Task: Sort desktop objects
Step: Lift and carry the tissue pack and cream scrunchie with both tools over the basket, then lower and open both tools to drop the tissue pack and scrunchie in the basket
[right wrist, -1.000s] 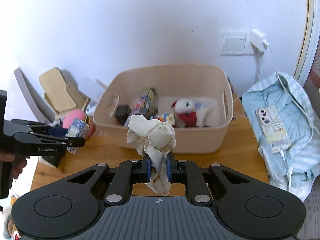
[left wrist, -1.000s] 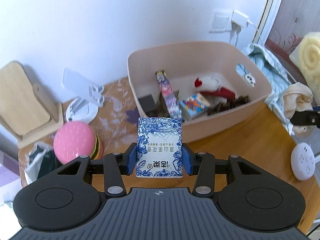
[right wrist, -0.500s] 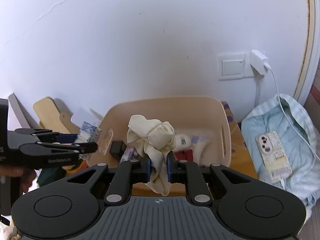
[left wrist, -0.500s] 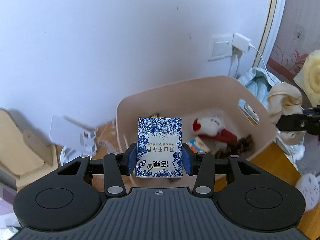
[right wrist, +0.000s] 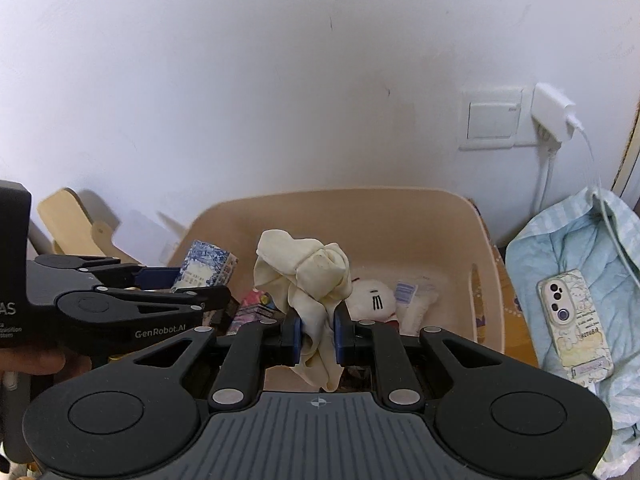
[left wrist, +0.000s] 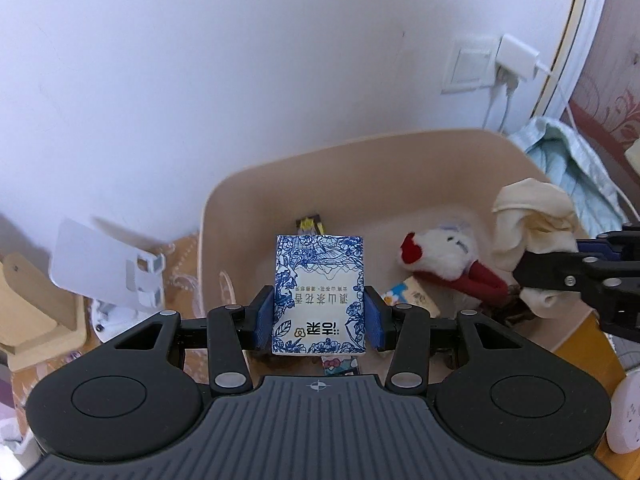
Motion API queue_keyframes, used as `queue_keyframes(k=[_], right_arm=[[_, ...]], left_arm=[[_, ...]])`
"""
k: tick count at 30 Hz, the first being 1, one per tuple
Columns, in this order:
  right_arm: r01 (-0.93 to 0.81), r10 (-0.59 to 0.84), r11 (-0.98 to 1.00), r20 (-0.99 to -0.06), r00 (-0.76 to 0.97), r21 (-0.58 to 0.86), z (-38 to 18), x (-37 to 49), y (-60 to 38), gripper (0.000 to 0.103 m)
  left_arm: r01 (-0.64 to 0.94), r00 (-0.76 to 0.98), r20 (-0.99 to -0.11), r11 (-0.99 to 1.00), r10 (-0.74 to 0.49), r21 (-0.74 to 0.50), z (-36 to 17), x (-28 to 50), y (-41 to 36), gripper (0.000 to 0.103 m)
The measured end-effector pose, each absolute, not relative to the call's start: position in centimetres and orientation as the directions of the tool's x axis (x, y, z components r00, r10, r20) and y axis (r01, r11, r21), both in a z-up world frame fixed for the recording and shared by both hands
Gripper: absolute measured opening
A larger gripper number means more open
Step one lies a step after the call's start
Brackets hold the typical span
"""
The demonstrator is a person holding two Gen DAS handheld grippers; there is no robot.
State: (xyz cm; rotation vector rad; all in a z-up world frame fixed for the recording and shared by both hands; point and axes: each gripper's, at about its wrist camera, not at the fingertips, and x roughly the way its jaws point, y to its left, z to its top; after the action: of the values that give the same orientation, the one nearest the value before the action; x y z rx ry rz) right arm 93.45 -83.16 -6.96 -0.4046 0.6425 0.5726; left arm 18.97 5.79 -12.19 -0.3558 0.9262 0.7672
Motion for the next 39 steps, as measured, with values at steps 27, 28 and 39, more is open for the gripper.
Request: queue_keyframes(k=[27,28,39], right_arm=[[-0.52,0.241,0.836,-0.733,0.636,-0.177,-11.2,95.6,-84.5,0.089],[-0.507,0.236,0.845,-0.729,0.642,-0.173,-10.9,95.6,-84.7,0.097],[-0.457,0.222,0.881,-0.749,0.624,-0.12,-10.2,96.3,-85.2,0.103]], left_arm=[[-0.417,0.504,-0.83,0.909,0.237,0.007,-14.0,18.5,5.6,0.075],[-0.396,0.51,-0.833,0.918,0.215,-0.006,-13.9,18.5,5.6,0.076],[-0.267,0.561,-0.82,0.962,0.114,-0.049,-12.6,17.4,4.9,0.076]])
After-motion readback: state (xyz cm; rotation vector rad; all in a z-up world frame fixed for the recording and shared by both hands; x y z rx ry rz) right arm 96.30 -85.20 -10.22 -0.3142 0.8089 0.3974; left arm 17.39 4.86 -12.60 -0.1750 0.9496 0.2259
